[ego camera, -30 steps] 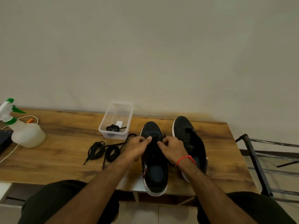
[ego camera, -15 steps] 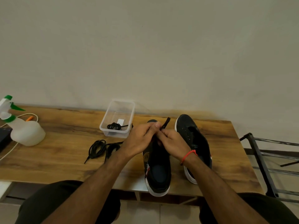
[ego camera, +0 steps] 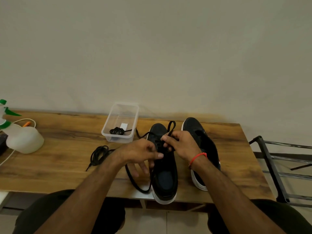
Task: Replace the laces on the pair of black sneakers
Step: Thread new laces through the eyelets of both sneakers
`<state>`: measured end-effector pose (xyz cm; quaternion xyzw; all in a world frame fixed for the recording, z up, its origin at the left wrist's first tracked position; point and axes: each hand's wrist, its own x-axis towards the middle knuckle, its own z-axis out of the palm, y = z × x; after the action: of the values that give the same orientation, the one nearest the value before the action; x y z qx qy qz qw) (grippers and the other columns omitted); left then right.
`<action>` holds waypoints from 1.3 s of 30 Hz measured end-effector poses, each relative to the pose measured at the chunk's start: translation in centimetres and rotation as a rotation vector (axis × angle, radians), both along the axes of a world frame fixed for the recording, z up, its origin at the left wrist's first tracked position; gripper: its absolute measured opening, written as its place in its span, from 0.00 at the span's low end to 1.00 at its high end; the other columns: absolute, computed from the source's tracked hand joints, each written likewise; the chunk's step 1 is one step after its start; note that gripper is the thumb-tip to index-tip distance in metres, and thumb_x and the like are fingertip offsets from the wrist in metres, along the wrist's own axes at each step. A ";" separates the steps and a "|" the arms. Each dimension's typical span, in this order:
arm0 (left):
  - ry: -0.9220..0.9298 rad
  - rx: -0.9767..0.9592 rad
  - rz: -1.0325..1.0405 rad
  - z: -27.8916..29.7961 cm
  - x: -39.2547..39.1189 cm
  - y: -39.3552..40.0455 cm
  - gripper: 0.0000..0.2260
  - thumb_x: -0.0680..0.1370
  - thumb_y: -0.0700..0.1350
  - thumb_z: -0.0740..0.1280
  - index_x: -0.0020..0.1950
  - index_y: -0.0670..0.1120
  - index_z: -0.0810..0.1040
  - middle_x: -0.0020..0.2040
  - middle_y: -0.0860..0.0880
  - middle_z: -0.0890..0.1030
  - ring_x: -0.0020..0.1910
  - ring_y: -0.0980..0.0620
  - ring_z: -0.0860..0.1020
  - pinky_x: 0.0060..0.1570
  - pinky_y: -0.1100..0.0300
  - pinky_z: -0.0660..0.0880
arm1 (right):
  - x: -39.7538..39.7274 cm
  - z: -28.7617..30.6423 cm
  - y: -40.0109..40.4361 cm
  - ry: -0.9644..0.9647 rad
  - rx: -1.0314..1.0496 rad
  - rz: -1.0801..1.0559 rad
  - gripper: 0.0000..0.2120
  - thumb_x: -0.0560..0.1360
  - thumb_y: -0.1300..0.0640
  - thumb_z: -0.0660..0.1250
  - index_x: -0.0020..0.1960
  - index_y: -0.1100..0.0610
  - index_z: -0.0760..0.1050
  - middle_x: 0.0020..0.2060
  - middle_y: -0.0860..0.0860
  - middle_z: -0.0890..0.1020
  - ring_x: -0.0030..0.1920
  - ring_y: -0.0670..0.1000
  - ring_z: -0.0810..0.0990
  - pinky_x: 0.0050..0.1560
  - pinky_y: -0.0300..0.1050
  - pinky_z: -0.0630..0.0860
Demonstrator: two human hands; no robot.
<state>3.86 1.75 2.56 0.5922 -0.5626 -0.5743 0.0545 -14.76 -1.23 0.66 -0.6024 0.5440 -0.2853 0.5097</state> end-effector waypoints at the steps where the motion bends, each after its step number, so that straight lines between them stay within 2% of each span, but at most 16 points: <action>1: -0.020 -0.102 0.071 -0.3 -0.2 -0.1 0.12 0.79 0.54 0.71 0.55 0.48 0.77 0.49 0.44 0.84 0.42 0.45 0.86 0.38 0.46 0.84 | 0.0 -0.1 0.0 0.002 0.003 0.022 0.05 0.80 0.57 0.68 0.50 0.57 0.82 0.35 0.49 0.82 0.33 0.45 0.77 0.37 0.36 0.76; 3: -0.058 -0.295 0.142 -0.6 -0.5 -0.3 0.13 0.77 0.51 0.73 0.60 0.50 0.76 0.47 0.48 0.83 0.40 0.48 0.86 0.32 0.54 0.82 | -0.1 -0.1 -0.1 0.018 -0.006 0.065 0.07 0.80 0.56 0.68 0.52 0.58 0.82 0.37 0.49 0.83 0.34 0.45 0.77 0.39 0.37 0.76; 4: -0.045 -0.330 0.142 -0.7 -0.6 -0.4 0.15 0.77 0.50 0.73 0.61 0.51 0.76 0.46 0.49 0.82 0.40 0.49 0.85 0.30 0.55 0.82 | -0.1 -0.2 -0.2 0.024 -0.012 0.077 0.07 0.80 0.56 0.68 0.52 0.57 0.83 0.38 0.50 0.83 0.35 0.45 0.77 0.40 0.38 0.76; 10: 0.063 -0.236 0.073 -0.5 0.6 -0.9 0.14 0.80 0.49 0.70 0.65 0.50 0.79 0.52 0.50 0.83 0.45 0.49 0.86 0.36 0.52 0.84 | -0.6 -0.1 -0.3 0.073 -0.042 0.063 0.06 0.81 0.57 0.66 0.51 0.56 0.82 0.40 0.52 0.83 0.40 0.48 0.80 0.48 0.44 0.80; 15: -0.027 -0.437 0.057 -1.3 -0.4 -0.8 0.09 0.77 0.48 0.73 0.57 0.51 0.82 0.48 0.51 0.82 0.35 0.53 0.82 0.29 0.61 0.80 | -0.6 0.6 -0.2 0.051 -0.073 0.159 0.07 0.80 0.59 0.67 0.47 0.52 0.82 0.39 0.46 0.83 0.41 0.43 0.80 0.48 0.39 0.78; 17: -0.111 -0.550 0.036 -1.7 -0.9 -0.7 0.09 0.77 0.52 0.74 0.52 0.49 0.83 0.43 0.52 0.81 0.32 0.55 0.80 0.27 0.66 0.76 | -0.6 0.9 -0.1 -0.003 -0.055 0.190 0.09 0.80 0.60 0.67 0.45 0.51 0.83 0.41 0.46 0.85 0.45 0.41 0.83 0.50 0.37 0.79; 19: -0.168 -0.623 0.029 -2.2 -1.2 -0.7 0.11 0.77 0.55 0.72 0.49 0.48 0.82 0.41 0.51 0.81 0.30 0.57 0.77 0.27 0.67 0.74 | -0.7 0.9 0.0 -0.044 -0.040 0.205 0.09 0.79 0.60 0.68 0.45 0.49 0.84 0.44 0.47 0.86 0.49 0.43 0.84 0.54 0.39 0.79; 21: -0.225 -0.694 0.051 -2.4 -1.6 -0.5 0.09 0.80 0.54 0.69 0.49 0.48 0.79 0.41 0.52 0.80 0.32 0.59 0.76 0.28 0.65 0.72 | -1.0 0.9 0.0 -0.054 -0.036 0.202 0.08 0.78 0.60 0.69 0.47 0.49 0.85 0.46 0.48 0.87 0.50 0.45 0.84 0.56 0.42 0.80; 23: -0.222 -0.722 0.113 -2.5 -1.8 -0.3 0.06 0.81 0.49 0.67 0.56 0.50 0.75 0.43 0.56 0.78 0.36 0.61 0.76 0.31 0.69 0.69 | -1.1 0.7 -0.1 -0.054 -0.026 0.171 0.07 0.77 0.61 0.70 0.50 0.53 0.85 0.47 0.51 0.87 0.51 0.49 0.85 0.57 0.46 0.81; 25: -0.147 -0.692 0.172 -2.7 -1.9 -0.3 0.11 0.81 0.45 0.67 0.62 0.51 0.75 0.45 0.57 0.78 0.40 0.60 0.78 0.36 0.69 0.70 | -1.0 0.6 -0.2 -0.070 -0.005 0.149 0.08 0.76 0.63 0.71 0.50 0.52 0.85 0.46 0.51 0.87 0.51 0.50 0.84 0.58 0.48 0.80; 28: -0.080 -0.594 0.229 -2.9 -1.9 -0.6 0.08 0.80 0.44 0.68 0.58 0.52 0.81 0.47 0.55 0.83 0.47 0.56 0.81 0.44 0.61 0.78 | -1.0 0.4 -0.2 -0.071 0.010 0.129 0.10 0.75 0.63 0.72 0.48 0.48 0.85 0.45 0.49 0.87 0.49 0.49 0.83 0.58 0.48 0.80; 29: -0.020 -0.527 0.284 -3.0 -1.9 -0.7 0.08 0.80 0.44 0.69 0.57 0.53 0.82 0.48 0.54 0.83 0.48 0.57 0.81 0.45 0.62 0.79 | -1.0 0.3 -0.2 -0.080 0.018 0.100 0.09 0.75 0.62 0.73 0.48 0.48 0.85 0.45 0.49 0.87 0.49 0.50 0.84 0.58 0.49 0.80; 31: 0.156 -0.337 0.407 -2.3 -1.9 -0.7 0.08 0.80 0.43 0.69 0.57 0.53 0.83 0.47 0.54 0.83 0.46 0.58 0.80 0.40 0.67 0.75 | -1.1 0.1 -0.3 -0.120 0.050 0.016 0.06 0.75 0.61 0.73 0.49 0.52 0.85 0.45 0.53 0.87 0.48 0.52 0.84 0.58 0.51 0.81; 32: 0.227 -0.269 0.449 -2.2 -1.9 -0.7 0.08 0.80 0.42 0.70 0.57 0.53 0.83 0.45 0.53 0.82 0.44 0.57 0.78 0.40 0.65 0.74 | -1.2 0.1 -0.2 -0.153 0.077 -0.023 0.05 0.76 0.61 0.72 0.50 0.54 0.85 0.44 0.55 0.86 0.46 0.52 0.84 0.57 0.52 0.81; 36: 0.275 -0.214 0.489 -2.0 -1.8 -0.7 0.07 0.79 0.41 0.71 0.55 0.51 0.84 0.45 0.51 0.83 0.44 0.55 0.78 0.42 0.59 0.75 | -1.2 0.3 0.0 -0.258 0.214 -0.078 0.07 0.78 0.60 0.70 0.54 0.61 0.83 0.43 0.55 0.85 0.40 0.50 0.83 0.46 0.45 0.82; 39: 0.439 -0.100 0.642 -2.1 -2.2 -0.7 0.07 0.78 0.43 0.72 0.55 0.51 0.86 0.50 0.50 0.86 0.50 0.51 0.82 0.44 0.57 0.75 | -1.2 0.5 -0.1 -0.296 0.240 -0.086 0.07 0.79 0.61 0.69 0.54 0.62 0.82 0.42 0.55 0.84 0.38 0.50 0.83 0.39 0.41 0.80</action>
<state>1.70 1.10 0.48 0.5976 -0.3510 -0.6131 0.3791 -15.98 -1.31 1.20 -0.4648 0.5186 -0.3253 0.6397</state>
